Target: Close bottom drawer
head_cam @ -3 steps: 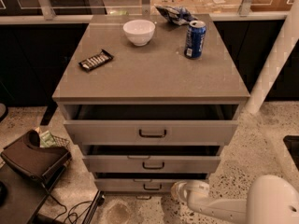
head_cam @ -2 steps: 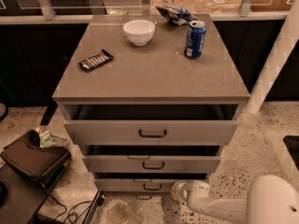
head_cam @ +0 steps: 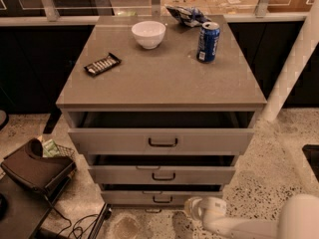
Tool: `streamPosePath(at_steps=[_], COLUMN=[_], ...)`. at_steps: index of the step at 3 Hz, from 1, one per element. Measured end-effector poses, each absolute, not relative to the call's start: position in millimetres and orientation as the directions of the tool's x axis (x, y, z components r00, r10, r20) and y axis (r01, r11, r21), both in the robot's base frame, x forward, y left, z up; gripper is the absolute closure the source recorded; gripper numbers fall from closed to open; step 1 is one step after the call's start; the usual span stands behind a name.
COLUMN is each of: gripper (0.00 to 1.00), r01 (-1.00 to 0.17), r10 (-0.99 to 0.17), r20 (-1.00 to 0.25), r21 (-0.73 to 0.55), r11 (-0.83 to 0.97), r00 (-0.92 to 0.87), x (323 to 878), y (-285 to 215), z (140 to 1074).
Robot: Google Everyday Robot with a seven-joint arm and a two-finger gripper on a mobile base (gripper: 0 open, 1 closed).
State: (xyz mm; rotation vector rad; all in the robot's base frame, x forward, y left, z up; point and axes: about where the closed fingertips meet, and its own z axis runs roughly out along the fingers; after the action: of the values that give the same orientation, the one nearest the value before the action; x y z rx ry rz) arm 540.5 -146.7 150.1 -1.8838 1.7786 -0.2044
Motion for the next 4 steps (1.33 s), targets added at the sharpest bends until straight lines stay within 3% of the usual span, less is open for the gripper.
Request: streamPosePath(at_steps=[2,4], gripper=[1.0,1.0], r01=[-0.885,-0.827], r10=[-0.978,-0.982], r20=[-0.189,-0.171], r21=[-0.466,-0.561], r11=[0.01,0.027], r00=[0.088,0.085], x=[443.2,425.9], y=[-170.4,-203.8], z=[196.1,245.0])
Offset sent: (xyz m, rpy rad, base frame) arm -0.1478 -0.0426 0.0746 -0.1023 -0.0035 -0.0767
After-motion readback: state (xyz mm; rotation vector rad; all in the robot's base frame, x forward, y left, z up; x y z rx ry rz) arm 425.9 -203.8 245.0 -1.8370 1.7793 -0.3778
